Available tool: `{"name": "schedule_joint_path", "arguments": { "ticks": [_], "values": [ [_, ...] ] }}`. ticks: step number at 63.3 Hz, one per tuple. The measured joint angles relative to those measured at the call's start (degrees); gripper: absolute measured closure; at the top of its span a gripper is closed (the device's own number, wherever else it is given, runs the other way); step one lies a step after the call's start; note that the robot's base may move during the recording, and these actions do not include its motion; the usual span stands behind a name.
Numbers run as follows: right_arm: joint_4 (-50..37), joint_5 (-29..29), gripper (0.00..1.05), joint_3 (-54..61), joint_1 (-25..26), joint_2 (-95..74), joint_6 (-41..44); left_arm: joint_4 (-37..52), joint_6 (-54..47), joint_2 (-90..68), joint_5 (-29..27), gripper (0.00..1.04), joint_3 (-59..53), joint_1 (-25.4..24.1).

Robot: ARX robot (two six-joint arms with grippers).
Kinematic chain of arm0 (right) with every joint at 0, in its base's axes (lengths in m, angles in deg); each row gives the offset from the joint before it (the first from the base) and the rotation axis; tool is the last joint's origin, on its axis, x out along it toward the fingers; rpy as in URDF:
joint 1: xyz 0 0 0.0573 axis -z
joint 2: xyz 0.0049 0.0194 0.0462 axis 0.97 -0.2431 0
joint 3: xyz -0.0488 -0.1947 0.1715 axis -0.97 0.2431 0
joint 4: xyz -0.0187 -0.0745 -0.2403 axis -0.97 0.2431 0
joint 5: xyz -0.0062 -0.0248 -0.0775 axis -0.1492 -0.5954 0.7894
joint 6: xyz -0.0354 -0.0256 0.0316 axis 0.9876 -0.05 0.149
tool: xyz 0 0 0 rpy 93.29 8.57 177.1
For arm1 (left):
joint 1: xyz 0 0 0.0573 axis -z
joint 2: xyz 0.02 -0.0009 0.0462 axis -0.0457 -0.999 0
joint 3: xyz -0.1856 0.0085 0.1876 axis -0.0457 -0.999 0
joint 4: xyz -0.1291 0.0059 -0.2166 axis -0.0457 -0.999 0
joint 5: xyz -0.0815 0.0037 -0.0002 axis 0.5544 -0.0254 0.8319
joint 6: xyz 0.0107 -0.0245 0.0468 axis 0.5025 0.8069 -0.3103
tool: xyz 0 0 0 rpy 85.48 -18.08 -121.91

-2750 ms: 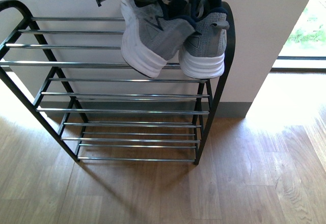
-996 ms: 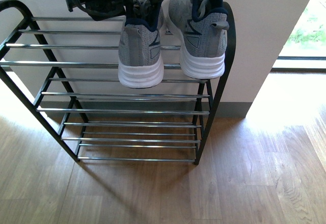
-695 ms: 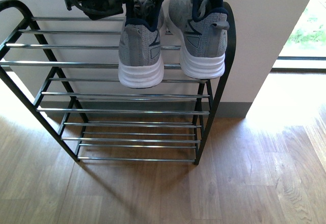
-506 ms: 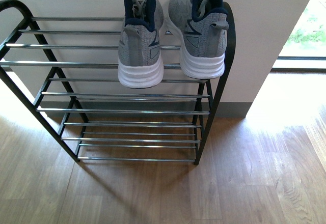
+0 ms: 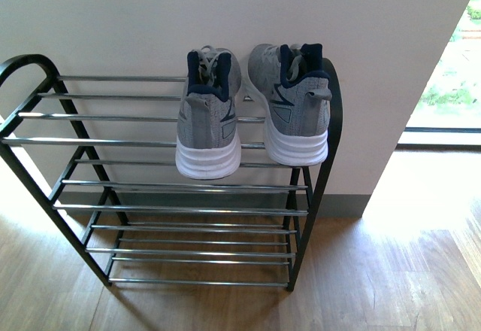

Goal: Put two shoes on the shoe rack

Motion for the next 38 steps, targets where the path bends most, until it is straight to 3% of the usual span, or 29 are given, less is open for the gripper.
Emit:
{"name": "schedule_joint_path", "arguments": {
  "ticks": [22, 26, 38],
  "values": [
    [0.0, 0.0, 0.09, 0.0, 0.0, 0.0, 0.0, -4.5, -0.2, 15.0, 4.1, 1.04, -10.5, -4.0],
    [0.0, 0.0, 0.09, 0.0, 0.0, 0.0, 0.0, -6.2, -0.3, 17.9, 7.7, 1.04, -11.7, -6.5],
    [0.0, 0.0, 0.09, 0.0, 0.0, 0.0, 0.0, -6.9, -0.3, 22.4, 8.5, 1.04, -16.0, -8.5]
  ]
}}
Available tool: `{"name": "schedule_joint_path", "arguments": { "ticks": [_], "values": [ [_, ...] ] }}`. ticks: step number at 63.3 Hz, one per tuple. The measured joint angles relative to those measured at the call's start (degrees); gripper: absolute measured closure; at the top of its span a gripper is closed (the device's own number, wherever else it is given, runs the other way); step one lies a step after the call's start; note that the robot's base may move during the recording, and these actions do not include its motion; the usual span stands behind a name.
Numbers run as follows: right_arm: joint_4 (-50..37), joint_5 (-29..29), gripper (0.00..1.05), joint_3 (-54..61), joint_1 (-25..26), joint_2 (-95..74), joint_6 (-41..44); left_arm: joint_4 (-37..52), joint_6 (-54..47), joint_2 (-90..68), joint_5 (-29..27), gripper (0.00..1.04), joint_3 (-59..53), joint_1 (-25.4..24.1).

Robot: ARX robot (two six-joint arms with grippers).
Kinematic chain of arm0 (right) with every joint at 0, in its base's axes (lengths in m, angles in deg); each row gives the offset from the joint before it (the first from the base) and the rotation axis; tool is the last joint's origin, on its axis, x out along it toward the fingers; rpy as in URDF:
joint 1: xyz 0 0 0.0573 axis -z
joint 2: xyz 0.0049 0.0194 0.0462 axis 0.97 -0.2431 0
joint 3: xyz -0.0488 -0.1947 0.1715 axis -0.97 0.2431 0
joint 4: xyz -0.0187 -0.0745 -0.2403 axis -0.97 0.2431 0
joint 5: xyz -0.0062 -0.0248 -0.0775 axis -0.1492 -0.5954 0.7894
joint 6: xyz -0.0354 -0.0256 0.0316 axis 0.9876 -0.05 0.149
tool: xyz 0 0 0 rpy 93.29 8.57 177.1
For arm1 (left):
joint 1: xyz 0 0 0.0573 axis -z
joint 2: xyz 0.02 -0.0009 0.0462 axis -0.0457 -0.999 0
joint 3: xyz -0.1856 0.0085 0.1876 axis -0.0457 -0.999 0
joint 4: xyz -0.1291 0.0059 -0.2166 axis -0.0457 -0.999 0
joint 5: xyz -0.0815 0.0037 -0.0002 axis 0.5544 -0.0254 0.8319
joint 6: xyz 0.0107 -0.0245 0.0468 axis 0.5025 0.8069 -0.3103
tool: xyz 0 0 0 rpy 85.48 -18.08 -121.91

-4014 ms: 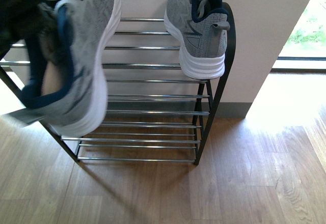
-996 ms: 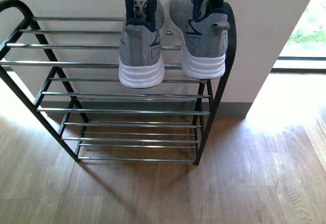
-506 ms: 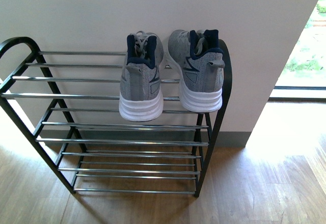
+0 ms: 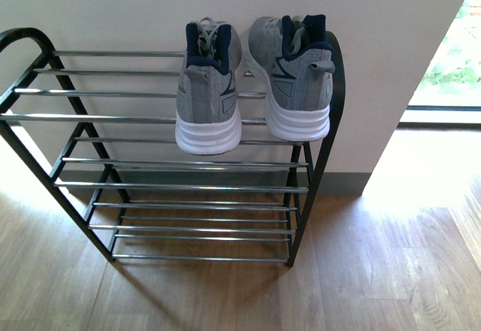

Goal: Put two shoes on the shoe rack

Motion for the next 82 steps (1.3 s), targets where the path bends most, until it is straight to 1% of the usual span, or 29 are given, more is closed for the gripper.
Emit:
{"name": "schedule_joint_path", "arguments": {
  "ticks": [15, 39, 61, 82],
  "values": [
    [0.0, 0.0, 0.09, 0.0, 0.0, 0.0, 0.0, -10.3, 0.0, 12.0, 0.0, 1.04, -1.2, 0.0],
    [0.0, 0.0, 0.09, 0.0, 0.0, 0.0, 0.0, -22.7, 0.0, 25.7, 0.0, 1.04, -1.3, 0.0],
    [0.0, 0.0, 0.09, 0.0, 0.0, 0.0, 0.0, -31.0, 0.0, 34.2, 0.0, 1.04, -1.3, 0.0],
    [0.0, 0.0, 0.09, 0.0, 0.0, 0.0, 0.0, -36.3, 0.0, 39.6, 0.0, 1.04, -1.3, 0.0]
  ]
}}
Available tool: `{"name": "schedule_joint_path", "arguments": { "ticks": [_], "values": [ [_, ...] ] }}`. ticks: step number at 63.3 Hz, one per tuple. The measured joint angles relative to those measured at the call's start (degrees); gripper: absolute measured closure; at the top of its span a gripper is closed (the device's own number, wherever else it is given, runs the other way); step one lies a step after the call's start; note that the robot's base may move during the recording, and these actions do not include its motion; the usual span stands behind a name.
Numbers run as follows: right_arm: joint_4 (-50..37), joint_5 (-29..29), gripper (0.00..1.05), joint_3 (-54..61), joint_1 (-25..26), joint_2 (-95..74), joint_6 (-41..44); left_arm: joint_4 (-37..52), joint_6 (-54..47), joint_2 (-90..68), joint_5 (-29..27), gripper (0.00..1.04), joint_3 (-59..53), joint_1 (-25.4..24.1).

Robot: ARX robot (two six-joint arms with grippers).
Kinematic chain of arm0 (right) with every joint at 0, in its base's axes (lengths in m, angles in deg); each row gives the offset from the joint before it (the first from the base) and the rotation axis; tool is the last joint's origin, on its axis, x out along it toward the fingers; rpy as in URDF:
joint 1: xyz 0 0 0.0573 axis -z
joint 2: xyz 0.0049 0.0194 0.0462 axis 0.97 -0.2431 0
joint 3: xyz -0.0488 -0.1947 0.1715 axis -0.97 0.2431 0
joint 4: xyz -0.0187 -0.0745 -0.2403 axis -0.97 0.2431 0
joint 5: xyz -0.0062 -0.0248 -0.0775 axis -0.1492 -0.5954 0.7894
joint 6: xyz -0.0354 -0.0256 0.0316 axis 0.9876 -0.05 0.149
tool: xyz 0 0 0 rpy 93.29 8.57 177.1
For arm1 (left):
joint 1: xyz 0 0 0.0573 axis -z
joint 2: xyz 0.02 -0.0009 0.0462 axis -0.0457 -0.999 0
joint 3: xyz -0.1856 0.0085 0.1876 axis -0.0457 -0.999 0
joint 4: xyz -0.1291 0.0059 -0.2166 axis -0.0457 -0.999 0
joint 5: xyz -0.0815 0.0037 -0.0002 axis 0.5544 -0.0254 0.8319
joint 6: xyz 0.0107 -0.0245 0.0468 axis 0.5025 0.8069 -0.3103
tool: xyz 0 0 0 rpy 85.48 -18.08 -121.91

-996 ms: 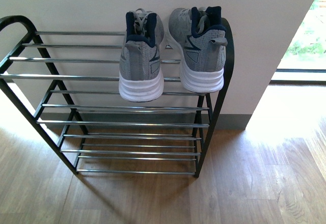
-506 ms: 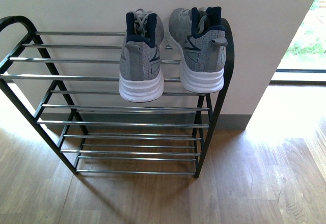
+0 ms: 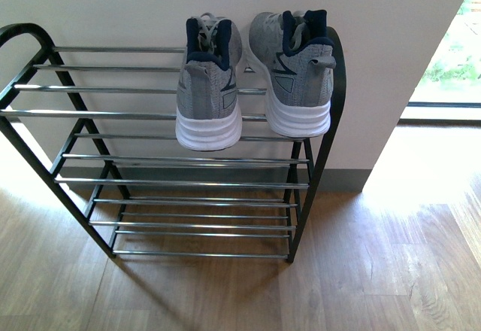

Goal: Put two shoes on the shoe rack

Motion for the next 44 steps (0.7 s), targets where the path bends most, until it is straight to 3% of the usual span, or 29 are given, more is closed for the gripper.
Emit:
{"name": "schedule_joint_path", "arguments": {
  "ticks": [11, 30, 44],
  "values": [
    [0.0, 0.0, 0.09, 0.0, 0.0, 0.0, 0.0, -10.7, 0.0, 9.2, 0.0, 1.04, 0.0, 0.0],
    [0.0, -0.1, 0.09, 0.0, 0.0, 0.0, 0.0, -11.3, 0.0, 10.2, 0.0, 1.04, 0.0, 0.0],
    [0.0, -0.1, 0.09, 0.0, 0.0, 0.0, 0.0, -11.3, 0.0, 10.3, 0.0, 0.67, 0.0, 0.0]
  ]
}}
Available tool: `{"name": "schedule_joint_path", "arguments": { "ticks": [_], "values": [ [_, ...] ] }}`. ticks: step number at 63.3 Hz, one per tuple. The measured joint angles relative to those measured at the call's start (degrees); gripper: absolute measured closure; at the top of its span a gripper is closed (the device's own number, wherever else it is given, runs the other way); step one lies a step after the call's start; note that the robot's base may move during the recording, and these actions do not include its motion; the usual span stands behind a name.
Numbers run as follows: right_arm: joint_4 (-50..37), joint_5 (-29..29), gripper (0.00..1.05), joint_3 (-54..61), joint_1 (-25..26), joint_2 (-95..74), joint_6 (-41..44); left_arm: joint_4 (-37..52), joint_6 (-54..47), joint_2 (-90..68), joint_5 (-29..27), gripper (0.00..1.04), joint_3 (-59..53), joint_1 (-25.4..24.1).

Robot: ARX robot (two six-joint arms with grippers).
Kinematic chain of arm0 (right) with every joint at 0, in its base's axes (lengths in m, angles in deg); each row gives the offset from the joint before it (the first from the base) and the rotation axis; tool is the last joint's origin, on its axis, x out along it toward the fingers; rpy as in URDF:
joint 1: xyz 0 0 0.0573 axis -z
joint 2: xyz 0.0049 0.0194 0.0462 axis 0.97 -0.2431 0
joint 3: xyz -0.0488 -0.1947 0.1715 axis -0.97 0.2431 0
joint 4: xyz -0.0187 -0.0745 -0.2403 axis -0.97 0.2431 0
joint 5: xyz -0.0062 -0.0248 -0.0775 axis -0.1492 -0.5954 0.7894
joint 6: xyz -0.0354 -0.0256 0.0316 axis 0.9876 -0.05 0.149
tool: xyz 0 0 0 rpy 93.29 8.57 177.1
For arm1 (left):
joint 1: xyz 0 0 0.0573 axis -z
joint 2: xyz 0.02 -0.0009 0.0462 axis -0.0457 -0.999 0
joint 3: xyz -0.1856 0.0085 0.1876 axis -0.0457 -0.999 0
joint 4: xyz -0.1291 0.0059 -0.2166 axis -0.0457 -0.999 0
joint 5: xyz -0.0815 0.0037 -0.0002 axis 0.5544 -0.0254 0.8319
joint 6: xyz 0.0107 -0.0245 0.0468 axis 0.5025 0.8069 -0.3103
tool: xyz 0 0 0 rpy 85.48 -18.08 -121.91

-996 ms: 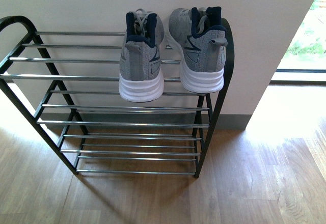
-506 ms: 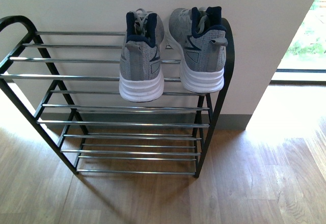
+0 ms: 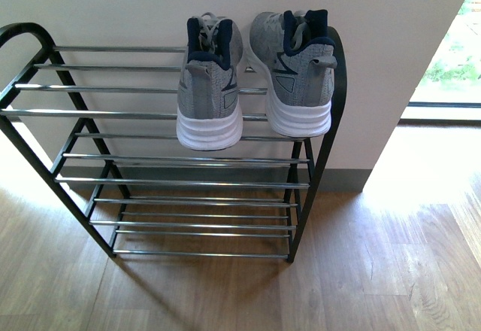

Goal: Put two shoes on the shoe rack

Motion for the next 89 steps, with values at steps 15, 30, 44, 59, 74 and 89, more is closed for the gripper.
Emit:
{"name": "schedule_joint_path", "arguments": {
  "ticks": [15, 30, 44, 59, 74, 89],
  "values": [
    [0.0, -0.2, 0.09, 0.0, 0.0, 0.0, 0.0, 0.0, 0.0, 0.0, -0.1, 0.24, 0.0, 0.0],
    [0.0, 0.1, 0.09, 0.0, 0.0, 0.0, 0.0, 0.0, -0.2, 0.0, 0.0, 0.09, 0.0, 0.0],
    [0.0, 0.1, 0.09, 0.0, 0.0, 0.0, 0.0, 0.0, -0.2, 0.0, 0.0, 0.09, 0.0, 0.0],
    [0.0, 0.0, 0.09, 0.0, 0.0, 0.0, 0.0, 0.0, -0.2, 0.0, 0.0, 0.09, 0.0, 0.0],
    [0.0, 0.0, 0.09, 0.0, 0.0, 0.0, 0.0, 0.0, -0.2, 0.0, 0.0, 0.09, 0.0, 0.0],
    [0.0, 0.0, 0.09, 0.0, 0.0, 0.0, 0.0, 0.0, -0.2, 0.0, 0.0, 0.09, 0.0, 0.0]
  ]
}}
